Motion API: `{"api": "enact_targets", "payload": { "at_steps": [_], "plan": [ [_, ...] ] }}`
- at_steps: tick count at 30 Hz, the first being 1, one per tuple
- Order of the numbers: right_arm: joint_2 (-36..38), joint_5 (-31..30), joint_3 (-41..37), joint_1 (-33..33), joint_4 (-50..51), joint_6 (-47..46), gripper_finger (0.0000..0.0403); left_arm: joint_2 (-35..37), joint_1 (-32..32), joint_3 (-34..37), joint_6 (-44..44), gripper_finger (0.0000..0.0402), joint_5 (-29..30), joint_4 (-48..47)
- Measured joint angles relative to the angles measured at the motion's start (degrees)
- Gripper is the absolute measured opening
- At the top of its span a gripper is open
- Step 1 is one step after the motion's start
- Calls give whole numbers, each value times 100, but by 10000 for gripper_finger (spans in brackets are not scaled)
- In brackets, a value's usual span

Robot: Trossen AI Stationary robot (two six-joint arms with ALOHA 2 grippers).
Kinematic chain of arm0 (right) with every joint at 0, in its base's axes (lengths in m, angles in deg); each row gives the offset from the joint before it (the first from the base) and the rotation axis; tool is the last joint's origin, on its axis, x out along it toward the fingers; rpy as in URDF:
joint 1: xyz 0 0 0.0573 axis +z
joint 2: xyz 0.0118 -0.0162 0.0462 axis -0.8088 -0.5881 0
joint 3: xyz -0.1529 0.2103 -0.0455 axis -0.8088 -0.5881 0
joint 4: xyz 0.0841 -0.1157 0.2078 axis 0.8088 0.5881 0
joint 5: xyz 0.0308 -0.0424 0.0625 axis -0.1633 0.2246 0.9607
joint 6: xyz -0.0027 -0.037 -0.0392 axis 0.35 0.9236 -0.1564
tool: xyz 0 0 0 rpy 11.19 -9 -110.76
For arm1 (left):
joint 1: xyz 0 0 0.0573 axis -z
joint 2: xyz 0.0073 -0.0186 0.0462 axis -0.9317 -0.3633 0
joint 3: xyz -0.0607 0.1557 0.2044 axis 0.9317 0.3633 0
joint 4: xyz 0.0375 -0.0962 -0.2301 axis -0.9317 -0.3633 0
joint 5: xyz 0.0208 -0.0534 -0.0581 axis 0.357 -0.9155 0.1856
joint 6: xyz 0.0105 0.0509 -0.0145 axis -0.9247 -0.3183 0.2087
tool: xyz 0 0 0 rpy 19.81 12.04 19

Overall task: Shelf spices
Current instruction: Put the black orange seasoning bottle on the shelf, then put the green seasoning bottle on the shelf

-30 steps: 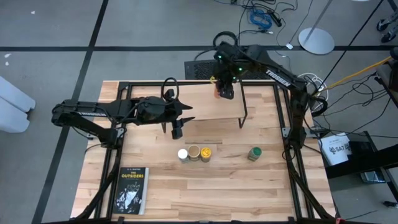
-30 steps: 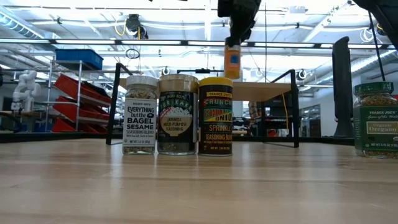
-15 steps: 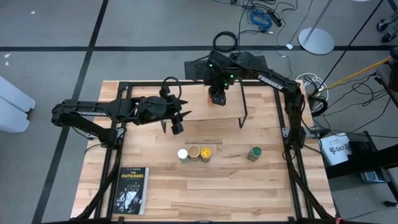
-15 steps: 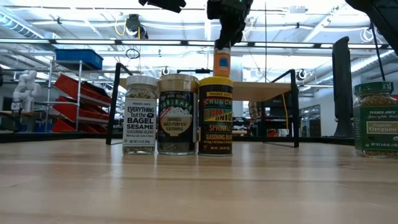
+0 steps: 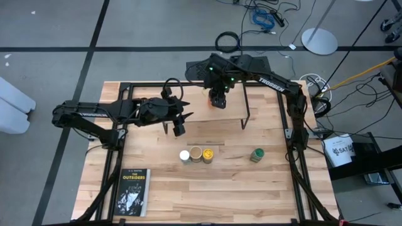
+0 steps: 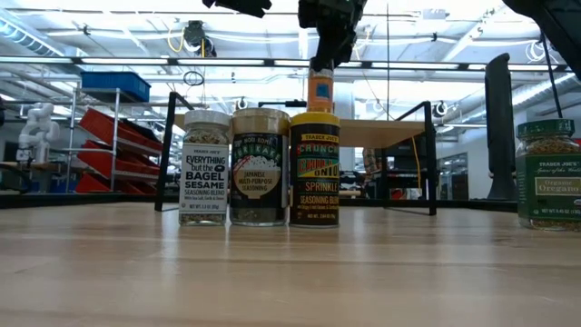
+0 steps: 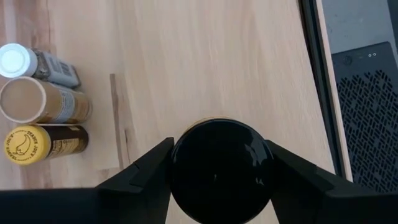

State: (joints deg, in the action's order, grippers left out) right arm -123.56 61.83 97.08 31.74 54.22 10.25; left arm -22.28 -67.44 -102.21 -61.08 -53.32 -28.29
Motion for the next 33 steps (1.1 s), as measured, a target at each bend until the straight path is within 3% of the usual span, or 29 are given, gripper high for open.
{"api": "enact_targets", "payload": {
  "at_steps": [14,20,25,29,33],
  "plan": [
    [4,33,-358,2,-140,78,205,-26,-3,0,2,192,-345,140],
    [4,23,-365,2,-216,170,250,-269,-150,0,-4,192,-413,356],
    [4,20,-239,17,-173,242,288,-520,-379,4,-47,192,-919,356],
    [96,19,-65,38,-106,350,298,-566,-551,4,-151,195,-1001,365],
    [415,14,118,71,90,325,299,-566,-730,4,-305,231,-1395,560]
  ]
}}
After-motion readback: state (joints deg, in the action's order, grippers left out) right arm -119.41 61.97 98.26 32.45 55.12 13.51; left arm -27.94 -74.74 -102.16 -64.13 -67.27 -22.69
